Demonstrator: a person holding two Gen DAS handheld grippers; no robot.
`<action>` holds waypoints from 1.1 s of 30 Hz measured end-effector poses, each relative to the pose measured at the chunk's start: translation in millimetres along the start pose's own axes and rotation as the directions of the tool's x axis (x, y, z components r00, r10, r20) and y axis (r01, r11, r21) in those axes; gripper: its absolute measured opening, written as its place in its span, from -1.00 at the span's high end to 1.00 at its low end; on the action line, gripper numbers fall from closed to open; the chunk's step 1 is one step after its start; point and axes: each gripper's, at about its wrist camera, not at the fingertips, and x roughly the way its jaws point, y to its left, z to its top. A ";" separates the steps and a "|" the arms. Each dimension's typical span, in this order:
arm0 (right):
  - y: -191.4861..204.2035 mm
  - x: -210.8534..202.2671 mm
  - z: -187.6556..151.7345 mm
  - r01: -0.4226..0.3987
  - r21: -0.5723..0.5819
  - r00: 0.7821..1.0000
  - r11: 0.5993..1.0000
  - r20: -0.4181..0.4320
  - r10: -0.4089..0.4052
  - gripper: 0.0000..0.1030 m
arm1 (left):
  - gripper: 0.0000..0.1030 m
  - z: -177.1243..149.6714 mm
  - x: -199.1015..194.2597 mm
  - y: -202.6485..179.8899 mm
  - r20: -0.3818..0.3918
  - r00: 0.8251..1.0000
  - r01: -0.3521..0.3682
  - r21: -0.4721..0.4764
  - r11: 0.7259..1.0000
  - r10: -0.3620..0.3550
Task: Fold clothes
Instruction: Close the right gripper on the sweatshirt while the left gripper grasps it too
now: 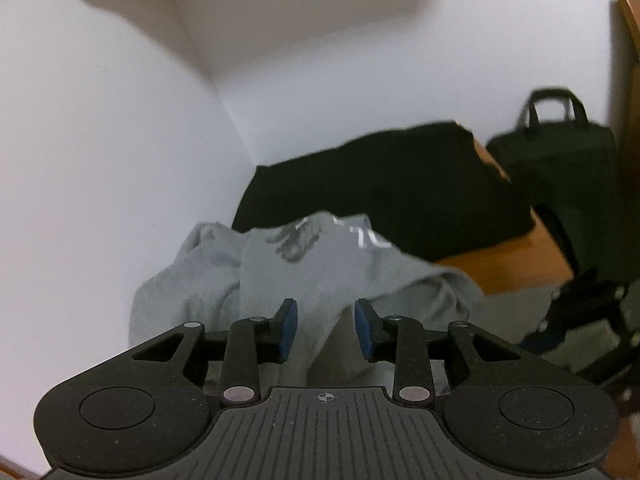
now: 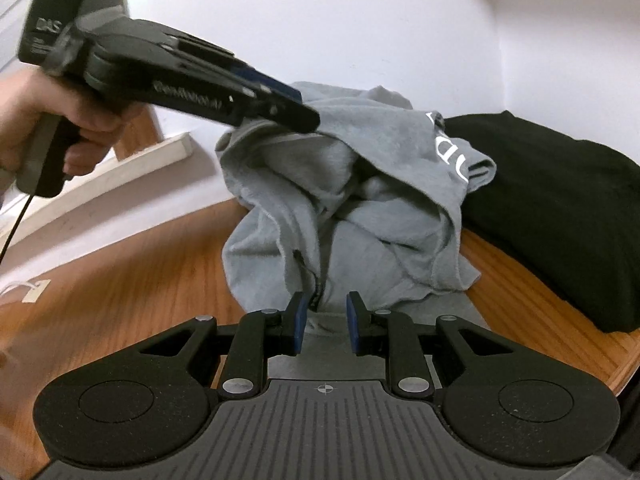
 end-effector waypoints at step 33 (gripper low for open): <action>18.4 21.6 -4.0 0.032 -0.185 0.998 0.982 -0.039 -0.040 0.47 | 0.94 -6.0 9.3 56.1 0.057 0.994 -0.077 -0.176 0.981 0.088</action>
